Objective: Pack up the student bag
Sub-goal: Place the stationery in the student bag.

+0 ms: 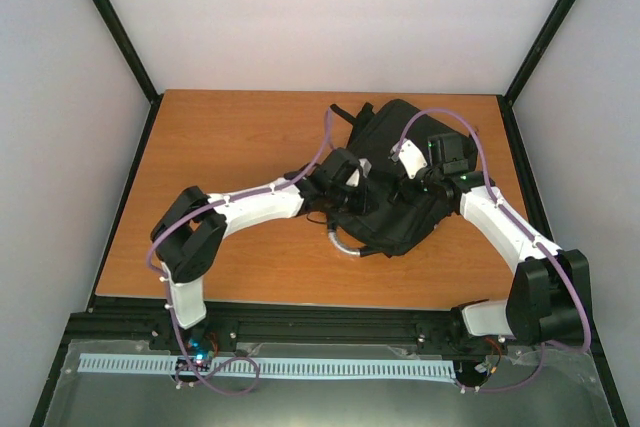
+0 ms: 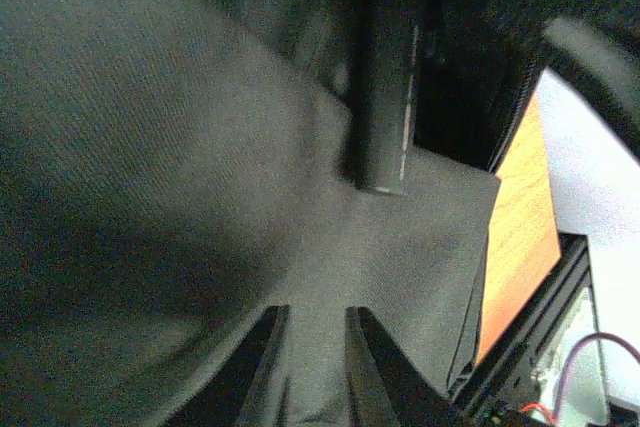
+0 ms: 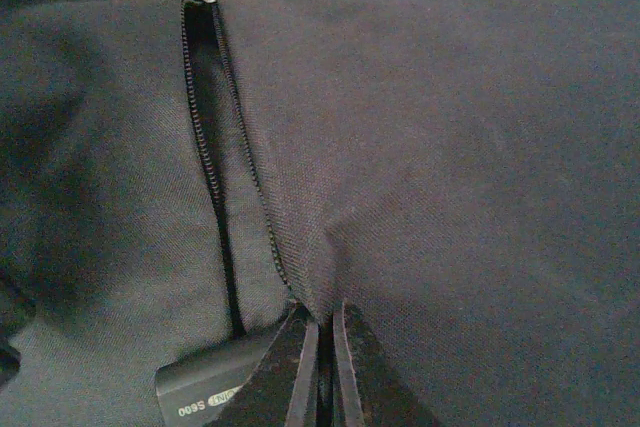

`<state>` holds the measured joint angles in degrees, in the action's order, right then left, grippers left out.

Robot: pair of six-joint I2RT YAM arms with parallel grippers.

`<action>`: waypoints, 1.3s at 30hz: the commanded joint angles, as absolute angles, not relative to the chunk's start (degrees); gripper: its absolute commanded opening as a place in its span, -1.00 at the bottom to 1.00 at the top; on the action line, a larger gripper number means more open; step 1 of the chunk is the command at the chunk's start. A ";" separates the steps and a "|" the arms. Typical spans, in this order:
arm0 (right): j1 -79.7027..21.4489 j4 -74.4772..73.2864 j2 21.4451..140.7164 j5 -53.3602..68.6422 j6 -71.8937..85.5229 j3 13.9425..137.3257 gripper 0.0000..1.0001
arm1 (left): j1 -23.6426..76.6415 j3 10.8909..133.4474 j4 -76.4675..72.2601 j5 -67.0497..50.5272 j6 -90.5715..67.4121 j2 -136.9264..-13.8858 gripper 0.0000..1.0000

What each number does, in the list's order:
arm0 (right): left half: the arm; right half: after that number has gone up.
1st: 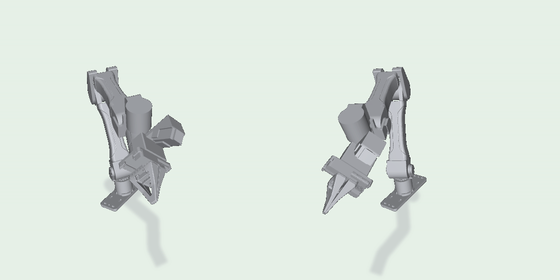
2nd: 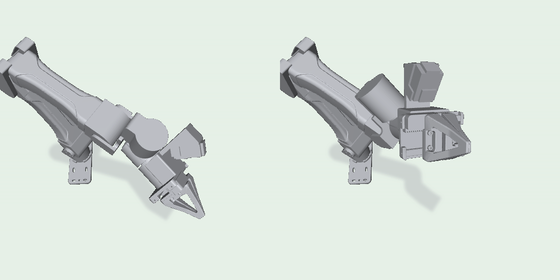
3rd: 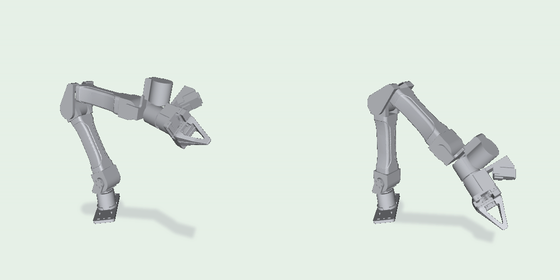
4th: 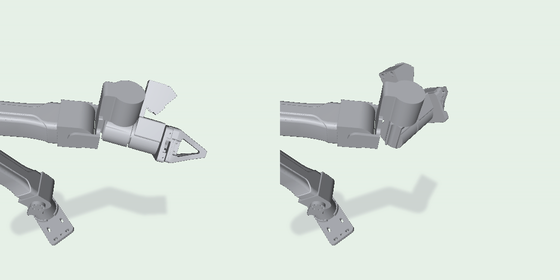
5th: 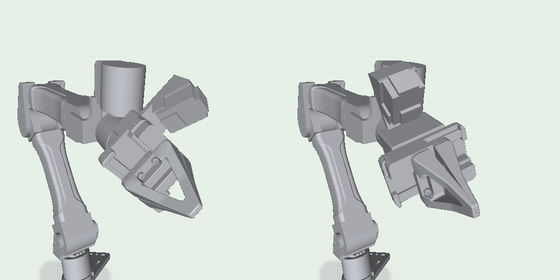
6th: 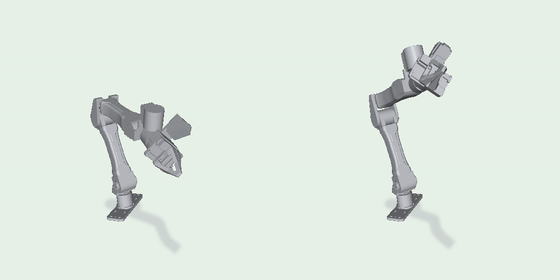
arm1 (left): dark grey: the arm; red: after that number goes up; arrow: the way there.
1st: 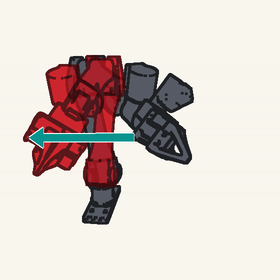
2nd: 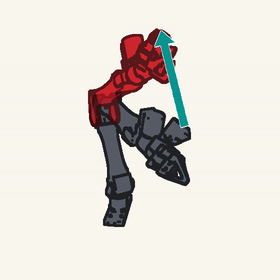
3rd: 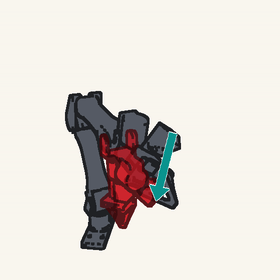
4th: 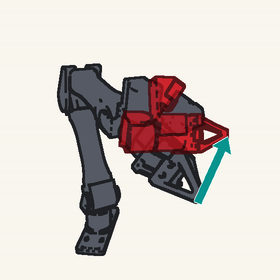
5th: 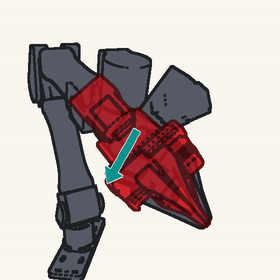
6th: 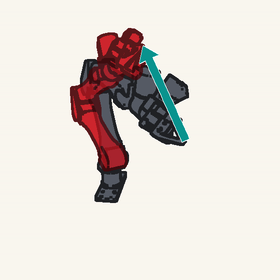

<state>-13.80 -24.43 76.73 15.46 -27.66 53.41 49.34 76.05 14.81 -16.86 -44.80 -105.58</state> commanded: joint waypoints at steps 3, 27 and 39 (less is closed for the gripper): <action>-13.98 -23.54 76.47 17.77 -27.81 53.79 -0.94 | 50.62 76.20 7.05 -21.89 -47.07 -108.14 -0.89; -14.00 -23.64 76.31 17.75 -28.00 53.79 -0.94 | 49.00 95.68 10.13 -17.07 -48.83 -123.71 -0.98; -14.01 -23.72 76.95 17.89 -28.33 53.79 -0.94 | 49.04 88.58 11.94 -19.12 -44.12 -114.47 -0.89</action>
<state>-13.78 -24.51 76.93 15.49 -27.88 53.39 49.34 90.70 10.33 -18.39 -47.68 -120.38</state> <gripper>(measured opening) 0.031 0.039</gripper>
